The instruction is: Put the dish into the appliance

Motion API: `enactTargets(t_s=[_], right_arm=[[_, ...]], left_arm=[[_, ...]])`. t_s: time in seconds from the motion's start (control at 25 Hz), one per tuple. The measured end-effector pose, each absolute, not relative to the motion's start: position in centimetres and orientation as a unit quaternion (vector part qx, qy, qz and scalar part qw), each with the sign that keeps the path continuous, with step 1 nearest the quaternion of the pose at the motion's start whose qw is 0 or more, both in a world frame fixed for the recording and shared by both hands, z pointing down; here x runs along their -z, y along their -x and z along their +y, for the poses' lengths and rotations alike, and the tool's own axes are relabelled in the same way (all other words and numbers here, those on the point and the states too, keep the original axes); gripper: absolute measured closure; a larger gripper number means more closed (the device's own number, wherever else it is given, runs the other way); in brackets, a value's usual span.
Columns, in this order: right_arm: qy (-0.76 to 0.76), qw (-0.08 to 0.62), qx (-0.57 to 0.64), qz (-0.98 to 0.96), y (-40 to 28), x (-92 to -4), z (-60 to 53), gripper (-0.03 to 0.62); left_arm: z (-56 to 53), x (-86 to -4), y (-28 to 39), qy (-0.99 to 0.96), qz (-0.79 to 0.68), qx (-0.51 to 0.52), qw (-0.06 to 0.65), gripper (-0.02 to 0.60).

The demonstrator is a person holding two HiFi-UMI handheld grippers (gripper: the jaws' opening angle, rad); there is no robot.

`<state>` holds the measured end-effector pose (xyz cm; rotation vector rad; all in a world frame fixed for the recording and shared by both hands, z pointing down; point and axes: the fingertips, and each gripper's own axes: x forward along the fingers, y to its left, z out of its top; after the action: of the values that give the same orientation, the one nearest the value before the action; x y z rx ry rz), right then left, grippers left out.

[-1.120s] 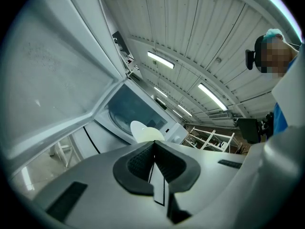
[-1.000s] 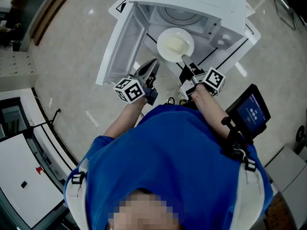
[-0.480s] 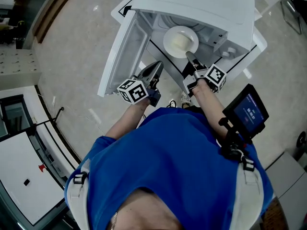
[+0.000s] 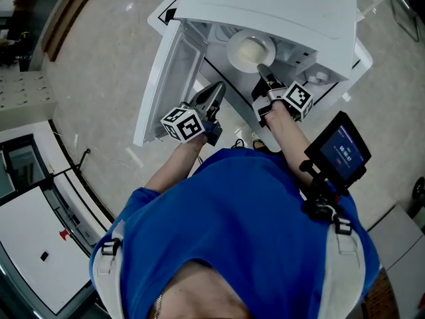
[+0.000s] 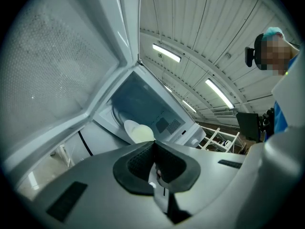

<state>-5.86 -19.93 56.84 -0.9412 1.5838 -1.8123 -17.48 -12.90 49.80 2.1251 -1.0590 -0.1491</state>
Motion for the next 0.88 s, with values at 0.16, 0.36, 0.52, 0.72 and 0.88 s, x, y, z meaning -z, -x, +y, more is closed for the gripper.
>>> enactTargets(t_s=[0.16, 0.36, 0.52, 0.72, 0.88], right_arm=[[0.355, 0.276, 0.676, 0.583, 5.7, -56.9, -19.8, 0.577], [0.362, 0.278, 0.677, 0.577, 5.5, -57.2, -19.9, 0.577], [0.366, 0.283, 0.677, 0.573, 5.3, -57.2, -20.1, 0.577], [0.369, 0.287, 0.674, 0.572, 5.3, -57.2, -20.4, 0.577], [0.369, 0.294, 0.674, 0.569, 5.4, -56.9, -20.8, 0.577]], left_arm=[[-12.8, -49.8, 17.3, -0.831, -0.409, 0.055, 0.374, 0.575], [-12.8, -49.9, 17.1, -0.831, -0.406, 0.050, 0.377, 0.575], [-12.9, -49.8, 17.0, -0.832, -0.404, 0.050, 0.377, 0.575], [-12.9, -49.8, 16.8, -0.833, -0.403, 0.049, 0.377, 0.575], [-13.0, -49.6, 16.7, -0.833, -0.404, 0.049, 0.375, 0.575]])
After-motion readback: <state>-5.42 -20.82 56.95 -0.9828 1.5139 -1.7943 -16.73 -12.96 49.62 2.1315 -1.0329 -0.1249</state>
